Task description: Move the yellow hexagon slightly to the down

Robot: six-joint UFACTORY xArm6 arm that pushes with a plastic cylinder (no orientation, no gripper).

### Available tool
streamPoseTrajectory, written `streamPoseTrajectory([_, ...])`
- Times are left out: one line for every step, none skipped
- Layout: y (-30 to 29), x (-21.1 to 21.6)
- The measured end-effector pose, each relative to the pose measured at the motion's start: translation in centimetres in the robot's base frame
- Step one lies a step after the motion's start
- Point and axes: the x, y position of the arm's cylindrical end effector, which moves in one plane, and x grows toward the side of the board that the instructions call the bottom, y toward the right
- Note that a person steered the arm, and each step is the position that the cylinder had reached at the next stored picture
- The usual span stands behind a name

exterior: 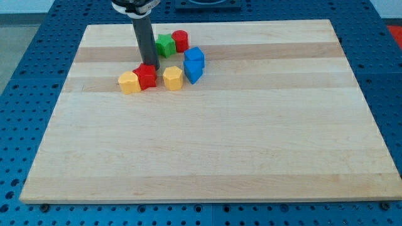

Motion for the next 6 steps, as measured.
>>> streamPoseTrajectory([1.9, 0.0])
streamPoseTrajectory([1.5, 0.3])
streamPoseTrajectory([-2.7, 1.8])
streamPoseTrajectory([-4.0, 2.7])
streamPoseTrajectory([-0.1, 1.0])
streamPoseTrajectory([3.4, 1.1])
